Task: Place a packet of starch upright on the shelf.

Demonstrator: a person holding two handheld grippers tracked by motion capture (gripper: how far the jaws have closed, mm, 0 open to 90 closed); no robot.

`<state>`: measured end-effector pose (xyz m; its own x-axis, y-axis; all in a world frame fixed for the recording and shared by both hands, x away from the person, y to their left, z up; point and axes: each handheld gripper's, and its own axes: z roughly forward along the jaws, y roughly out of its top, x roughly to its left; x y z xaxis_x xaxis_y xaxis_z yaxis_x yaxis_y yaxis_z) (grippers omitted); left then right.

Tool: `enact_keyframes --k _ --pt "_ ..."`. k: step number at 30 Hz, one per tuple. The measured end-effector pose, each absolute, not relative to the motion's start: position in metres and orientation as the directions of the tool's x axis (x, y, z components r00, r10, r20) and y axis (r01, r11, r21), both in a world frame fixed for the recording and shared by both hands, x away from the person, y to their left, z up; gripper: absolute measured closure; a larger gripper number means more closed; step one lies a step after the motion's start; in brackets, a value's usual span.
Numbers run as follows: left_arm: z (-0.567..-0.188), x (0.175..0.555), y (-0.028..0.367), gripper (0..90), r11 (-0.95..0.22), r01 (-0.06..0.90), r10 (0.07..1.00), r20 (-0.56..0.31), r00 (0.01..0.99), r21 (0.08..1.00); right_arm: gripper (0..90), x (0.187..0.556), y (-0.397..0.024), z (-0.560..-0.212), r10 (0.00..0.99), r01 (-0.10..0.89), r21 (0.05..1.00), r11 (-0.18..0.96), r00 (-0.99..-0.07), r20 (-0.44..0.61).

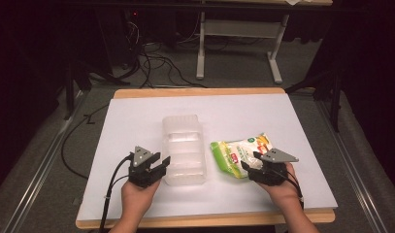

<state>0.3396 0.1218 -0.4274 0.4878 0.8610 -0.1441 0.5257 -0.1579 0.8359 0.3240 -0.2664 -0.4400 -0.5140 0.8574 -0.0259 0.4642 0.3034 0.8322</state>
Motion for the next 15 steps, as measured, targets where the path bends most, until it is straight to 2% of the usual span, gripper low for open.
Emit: enact_keyframes --k 3,9,12,15 --pt "-0.43 0.341 0.123 67.3 -0.144 0.547 0.859 -0.17 0.483 0.825 38.7 0.325 -0.265 -0.441 0.852 0.461 0.831 0.311 -0.523 -0.029" --pt "-0.429 0.335 0.12 72.6 -0.156 0.554 0.87 -0.151 0.469 0.818 38.7 0.324 -0.262 -0.441 0.847 0.459 0.828 0.322 -0.531 -0.035" --pt "-0.429 0.33 0.12 72.9 -0.158 0.558 0.87 -0.153 0.469 0.815 38.7 0.323 -0.262 -0.44 0.846 0.458 0.829 0.321 -0.532 -0.034" --pt "-0.428 0.327 0.12 66.7 -0.156 0.562 0.862 -0.166 0.48 0.812 38.6 0.323 -0.263 -0.44 0.843 0.456 0.83 0.323 -0.536 -0.033"
